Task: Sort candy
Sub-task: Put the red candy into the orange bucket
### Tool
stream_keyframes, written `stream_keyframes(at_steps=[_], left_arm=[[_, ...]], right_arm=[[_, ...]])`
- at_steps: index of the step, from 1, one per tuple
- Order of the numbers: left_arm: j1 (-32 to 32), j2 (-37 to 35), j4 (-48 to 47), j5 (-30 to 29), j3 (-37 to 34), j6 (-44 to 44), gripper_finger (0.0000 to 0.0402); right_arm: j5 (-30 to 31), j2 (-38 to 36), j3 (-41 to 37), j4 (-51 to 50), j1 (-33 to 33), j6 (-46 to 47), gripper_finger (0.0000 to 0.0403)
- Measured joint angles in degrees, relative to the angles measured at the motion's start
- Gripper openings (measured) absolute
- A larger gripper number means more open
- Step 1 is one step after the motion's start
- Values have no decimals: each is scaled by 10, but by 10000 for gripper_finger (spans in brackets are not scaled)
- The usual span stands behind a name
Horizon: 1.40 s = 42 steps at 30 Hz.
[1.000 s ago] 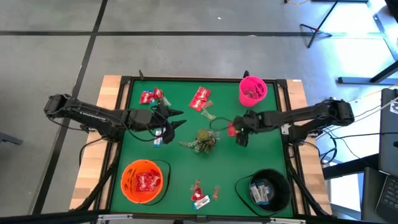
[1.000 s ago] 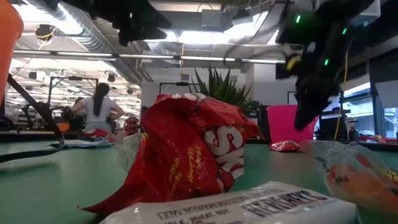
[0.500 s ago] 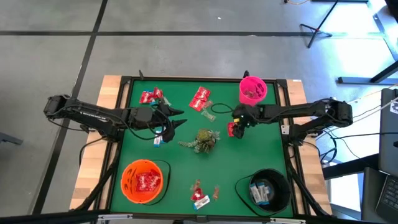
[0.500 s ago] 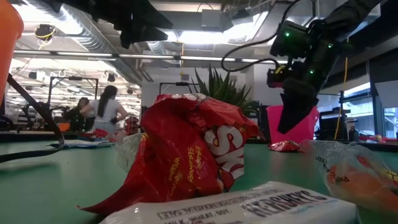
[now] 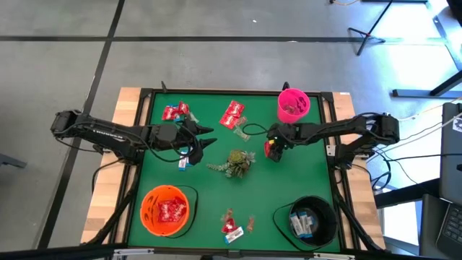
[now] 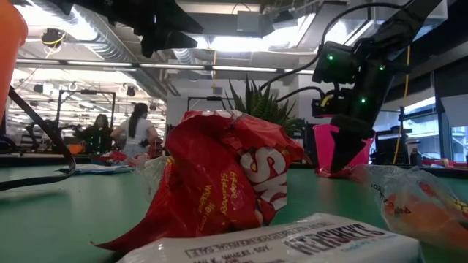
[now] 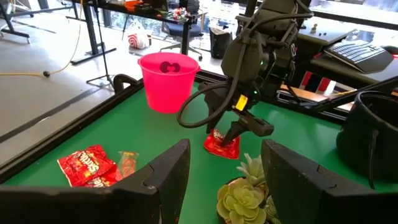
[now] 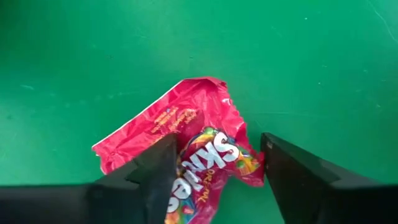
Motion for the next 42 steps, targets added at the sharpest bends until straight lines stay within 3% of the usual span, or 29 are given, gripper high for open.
stream_keyframes(at_steps=[16, 30, 38, 42], left_arm=[[0, 0, 0, -2, 0, 0, 188], [0, 0, 4, -2, 0, 1, 188], [0, 0, 74, -3, 0, -4, 188], [2, 5, 126, -5, 0, -14, 188]], right_arm=[[5, -49, -2, -10, -1, -2, 11], [0, -184, 38, 18, 0, 19, 5], [6, -185, 75, 207, 37, -13, 2], [53, -174, 81, 283, 66, -47, 1]])
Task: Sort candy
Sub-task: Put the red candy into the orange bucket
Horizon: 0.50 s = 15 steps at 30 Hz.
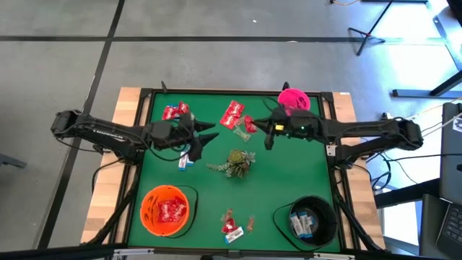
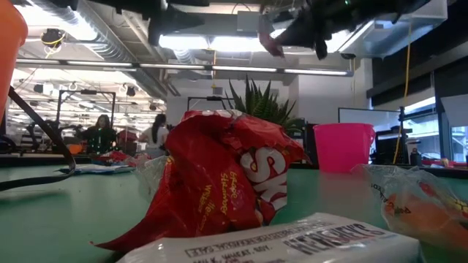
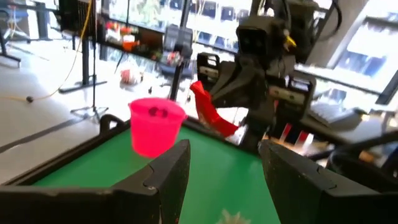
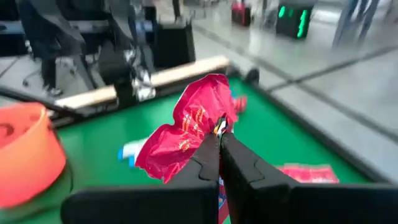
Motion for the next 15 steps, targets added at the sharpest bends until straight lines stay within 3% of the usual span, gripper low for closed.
stream_keyframes(at_steps=[7, 15], left_arm=[[6, 45, 82, 17, 0, -4, 188], [11, 114, 194, 46, 1, -9, 188]], right_arm=[[66, 49, 15, 81, 39, -58, 2], [111, 108, 49, 86, 55, -74, 2]])
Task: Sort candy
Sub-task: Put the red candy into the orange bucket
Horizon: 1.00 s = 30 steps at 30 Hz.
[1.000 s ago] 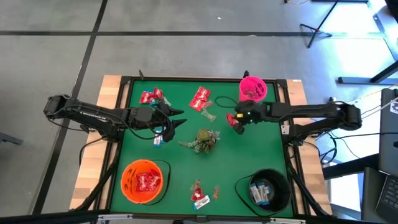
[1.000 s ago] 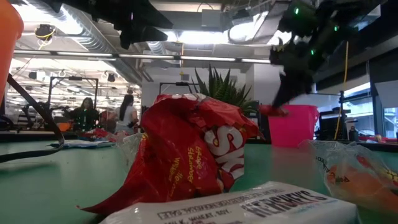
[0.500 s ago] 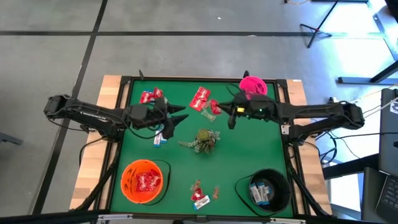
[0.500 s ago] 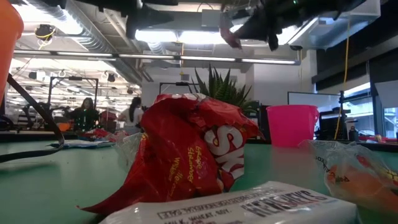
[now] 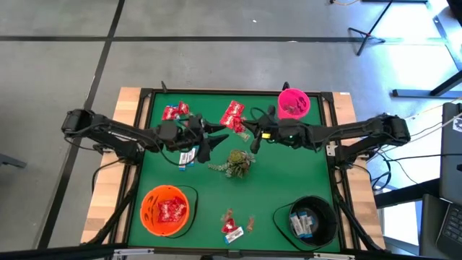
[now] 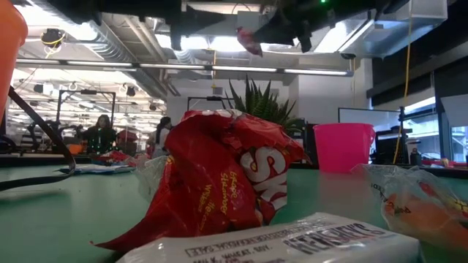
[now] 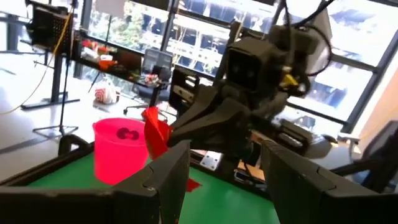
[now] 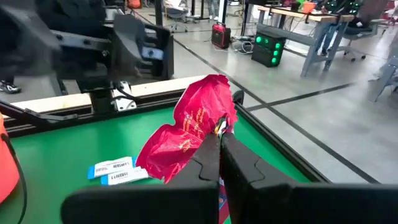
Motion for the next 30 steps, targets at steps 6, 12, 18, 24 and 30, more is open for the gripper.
stream_keyframes(at_steps=[6, 12, 18, 24, 30], left_arm=[[22, 32, 4, 0, 0, -56, 188], [42, 44, -6, -2, 0, -100, 188], [54, 44, -14, -25, 0, -113, 188], [56, 44, -15, -28, 0, -111, 188], [56, 44, -15, -12, 0, -95, 145]], right_arm=[[-6, 25, 20, 1, 0, -1, 2], [-17, 31, 23, 13, 0, -5, 3], [-20, 31, 23, 24, 3, -13, 3], [-22, 31, 23, 26, 3, -15, 3], [-22, 31, 23, 30, 3, -15, 3]])
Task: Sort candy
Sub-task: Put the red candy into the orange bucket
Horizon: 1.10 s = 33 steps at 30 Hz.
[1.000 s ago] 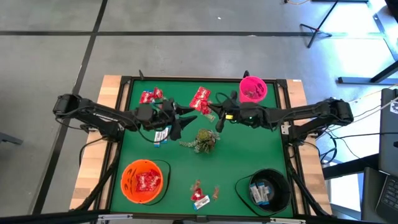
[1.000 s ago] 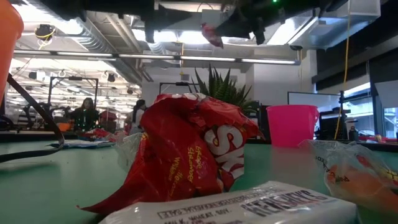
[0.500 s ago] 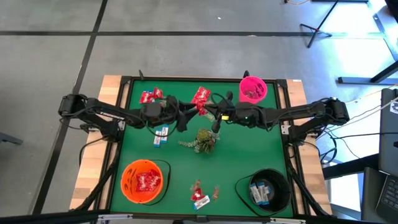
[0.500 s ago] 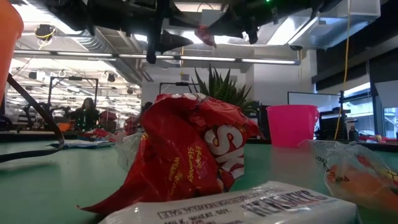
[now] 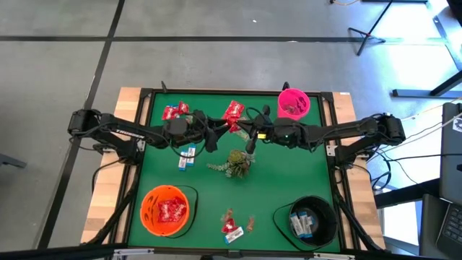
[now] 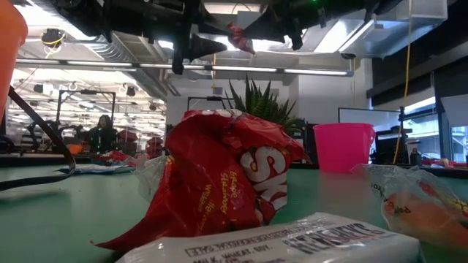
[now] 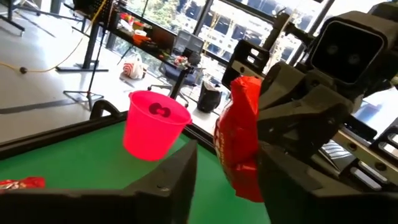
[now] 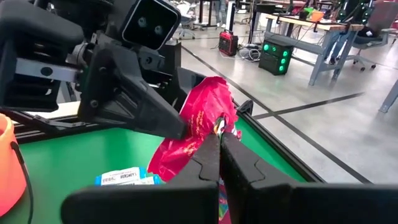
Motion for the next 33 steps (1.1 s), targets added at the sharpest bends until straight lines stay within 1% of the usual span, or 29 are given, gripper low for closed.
stream_keyframes(at_steps=[5, 9, 11, 15, 17, 20, 23, 26, 30, 33], left_arm=[[0, 0, 0, 16, 0, 2, 77], [-1, 0, -1, 29, 0, 28, 18], [-2, 0, -1, 29, 0, 39, 7], [-2, 0, -2, 30, 0, 57, 2], [-2, -4, -5, 39, 0, 64, 1], [-2, -21, -24, 52, -1, 79, 0], [-2, -62, -78, 52, -1, 91, 0], [-15, -115, -151, 39, -1, 112, 0], [-61, -200, -232, 36, -1, 139, 0], [-118, -261, -315, 11, 0, 148, 0]], right_arm=[[-9, 0, 0, 12, 0, 1, 3], [-9, 0, 0, 13, 0, 1, 3], [-9, 0, 0, 13, 0, -1, 3], [-9, 0, 0, 8, 0, -22, 4], [-9, 0, 0, 4, 0, -37, 14], [-10, -9, 0, -19, 0, -44, 54], [-9, -28, 0, -49, 0, -44, 116], [-8, -53, 0, -72, 0, -38, 179], [-2, -85, 0, -108, 0, -35, 241], [12, -103, 0, -132, 0, -26, 266]])
